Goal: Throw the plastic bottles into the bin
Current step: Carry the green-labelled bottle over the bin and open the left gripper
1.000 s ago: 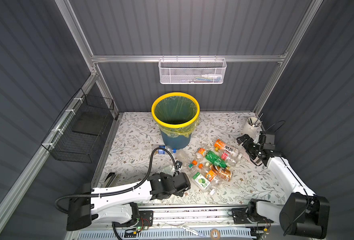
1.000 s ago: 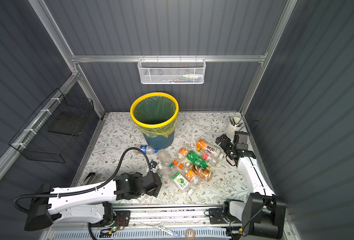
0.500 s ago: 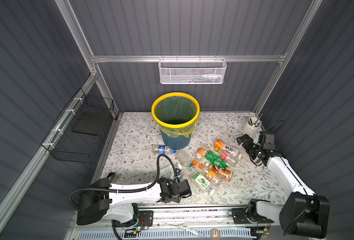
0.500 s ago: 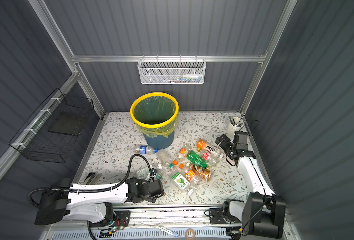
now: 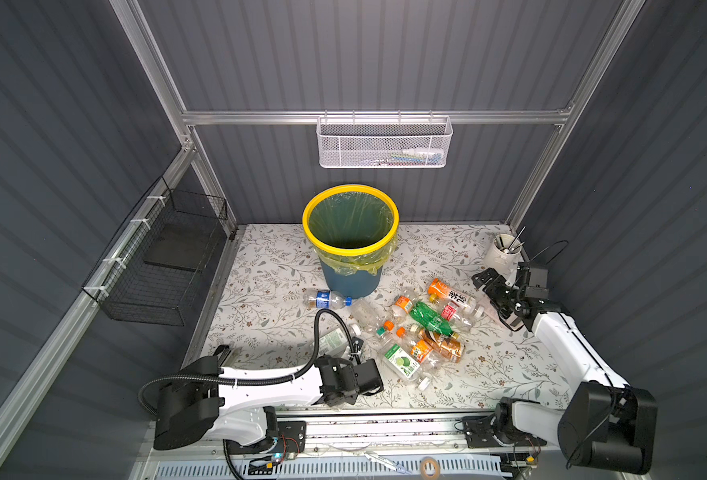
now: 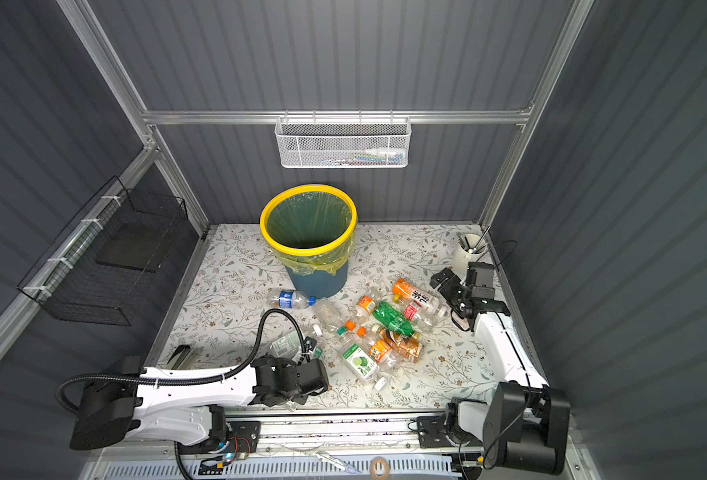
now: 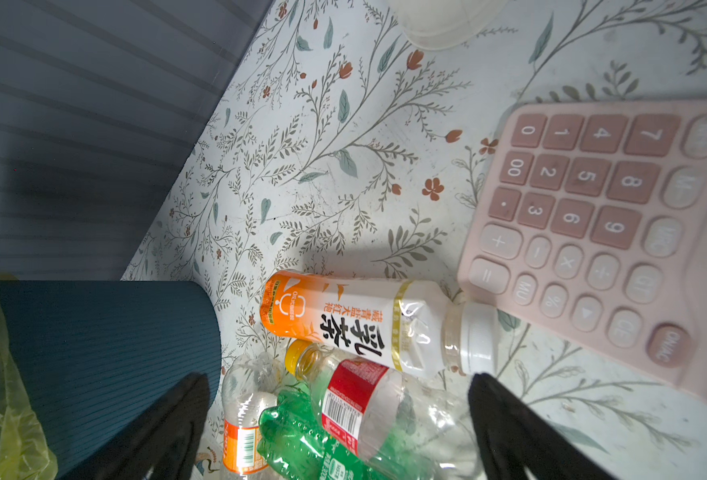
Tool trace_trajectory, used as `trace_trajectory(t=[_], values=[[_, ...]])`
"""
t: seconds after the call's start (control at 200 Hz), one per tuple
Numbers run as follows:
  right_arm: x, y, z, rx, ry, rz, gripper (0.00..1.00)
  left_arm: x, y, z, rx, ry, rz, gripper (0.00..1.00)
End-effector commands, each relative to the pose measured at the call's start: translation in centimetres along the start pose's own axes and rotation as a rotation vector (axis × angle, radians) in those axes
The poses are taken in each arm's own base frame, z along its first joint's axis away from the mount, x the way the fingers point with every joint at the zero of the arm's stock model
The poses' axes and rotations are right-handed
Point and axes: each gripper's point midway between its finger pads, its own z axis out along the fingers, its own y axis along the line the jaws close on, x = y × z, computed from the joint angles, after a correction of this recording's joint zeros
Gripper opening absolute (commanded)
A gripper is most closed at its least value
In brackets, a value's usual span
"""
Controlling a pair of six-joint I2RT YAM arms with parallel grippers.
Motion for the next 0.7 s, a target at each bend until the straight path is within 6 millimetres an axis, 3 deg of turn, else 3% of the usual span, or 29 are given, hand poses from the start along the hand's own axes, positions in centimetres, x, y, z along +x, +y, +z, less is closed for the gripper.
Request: trace_trajectory(t=[0.0,0.22,0.46,0.695], values=[[0.0,0.3,0.2,-0.011,0.002,-0.014,0.99,-3.2,0.4,-3.2,0.021,-0.131,-0.048,0.51],[-0.2,0.3,0.3,-0.009,-0.004,-0.015,0.99,-8.9,2.0,-9.7,0.059,-0.396,-0.100,0.52],[-0.4,0.4,0.2,-0.012,-0.013,-0.019,0.99,-15.7,6.8,-19.5,-0.057,-0.762,-0.177,0.55],[-1.0,1.1,-0.3,-0.032,-0.031,-0.023,0.99,-21.4,7.5,-27.5,-0.124,-1.049,-0.137,0.57]])
